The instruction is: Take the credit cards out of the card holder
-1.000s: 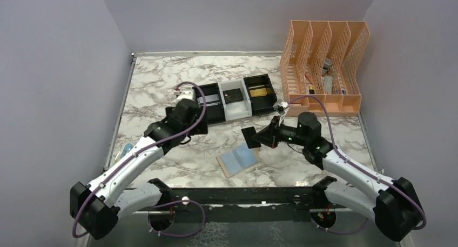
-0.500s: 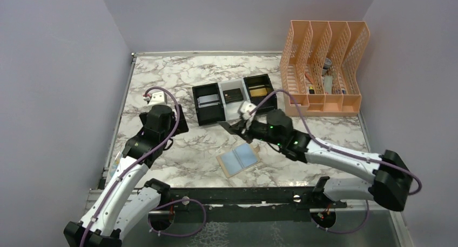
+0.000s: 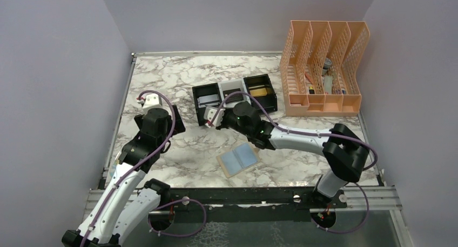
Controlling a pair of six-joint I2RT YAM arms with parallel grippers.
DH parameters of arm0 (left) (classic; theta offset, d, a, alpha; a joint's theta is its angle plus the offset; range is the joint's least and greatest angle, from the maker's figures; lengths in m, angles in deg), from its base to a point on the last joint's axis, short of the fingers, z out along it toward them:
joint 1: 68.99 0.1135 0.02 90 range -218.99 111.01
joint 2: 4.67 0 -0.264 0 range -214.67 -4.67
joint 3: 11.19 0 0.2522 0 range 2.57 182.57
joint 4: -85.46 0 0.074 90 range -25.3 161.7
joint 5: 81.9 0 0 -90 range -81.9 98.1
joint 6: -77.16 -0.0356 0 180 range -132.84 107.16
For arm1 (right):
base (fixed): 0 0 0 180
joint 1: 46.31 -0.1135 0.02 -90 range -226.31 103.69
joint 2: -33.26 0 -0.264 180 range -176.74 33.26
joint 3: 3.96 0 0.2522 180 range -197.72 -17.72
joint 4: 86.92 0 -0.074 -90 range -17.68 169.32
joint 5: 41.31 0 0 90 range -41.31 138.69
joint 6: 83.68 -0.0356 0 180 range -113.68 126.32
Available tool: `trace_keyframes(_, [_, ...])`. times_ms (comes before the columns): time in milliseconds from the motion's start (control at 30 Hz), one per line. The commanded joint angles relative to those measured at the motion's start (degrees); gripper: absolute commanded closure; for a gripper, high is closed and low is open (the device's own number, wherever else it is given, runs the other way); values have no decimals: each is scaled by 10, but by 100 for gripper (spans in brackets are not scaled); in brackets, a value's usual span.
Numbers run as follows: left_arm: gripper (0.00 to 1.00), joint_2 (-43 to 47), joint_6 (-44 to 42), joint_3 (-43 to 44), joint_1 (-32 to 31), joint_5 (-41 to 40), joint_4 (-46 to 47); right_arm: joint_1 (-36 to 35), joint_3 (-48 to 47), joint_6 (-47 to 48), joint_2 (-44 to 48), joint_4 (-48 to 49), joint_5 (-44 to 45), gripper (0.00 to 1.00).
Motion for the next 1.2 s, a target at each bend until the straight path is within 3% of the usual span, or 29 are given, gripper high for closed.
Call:
trace_keyframes(0, [1,14,4,-4,2,-26,-4,-2,-60,53,-47,33,0,99])
trace_keyframes(400, [1,38,6,-5,2,-52,-3,2,-136,73,-182,85,45,99])
trace_keyframes(1167, [1,29,2,-5,2,-48,-3,43,-251,89,-302,13,32,99])
